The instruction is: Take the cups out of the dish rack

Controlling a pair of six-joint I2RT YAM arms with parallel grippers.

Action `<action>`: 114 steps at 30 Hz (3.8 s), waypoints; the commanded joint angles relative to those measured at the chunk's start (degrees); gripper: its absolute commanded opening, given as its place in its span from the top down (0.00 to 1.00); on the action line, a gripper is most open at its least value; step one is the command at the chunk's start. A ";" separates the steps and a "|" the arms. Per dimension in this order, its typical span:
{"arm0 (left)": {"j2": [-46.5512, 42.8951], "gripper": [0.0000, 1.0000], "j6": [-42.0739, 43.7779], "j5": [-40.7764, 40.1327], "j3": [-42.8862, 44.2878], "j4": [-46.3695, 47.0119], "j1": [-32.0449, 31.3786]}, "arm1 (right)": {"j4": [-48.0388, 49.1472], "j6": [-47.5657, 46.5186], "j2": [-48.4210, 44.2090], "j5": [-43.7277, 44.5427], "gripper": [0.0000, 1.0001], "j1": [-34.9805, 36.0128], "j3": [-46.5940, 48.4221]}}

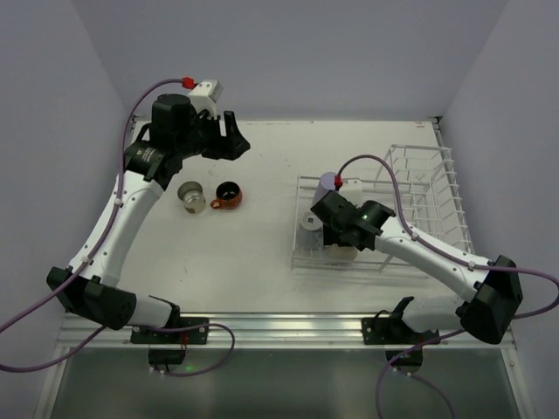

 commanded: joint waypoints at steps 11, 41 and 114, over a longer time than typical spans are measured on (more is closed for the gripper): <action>-0.73 0.28 -0.19 4.29 -3.17 3.63 -0.11 | -8.03 0.75 -2.86 5.61 1.00 -0.30 12.24; -6.79 0.24 -64.00 45.78 -41.23 88.10 0.94 | 47.57 -0.39 -36.00 -18.55 1.00 -2.59 -13.29; 13.85 1.00 2.80 -21.61 -1.87 5.57 3.84 | 29.75 -4.44 -28.27 -12.41 0.01 -3.46 -6.45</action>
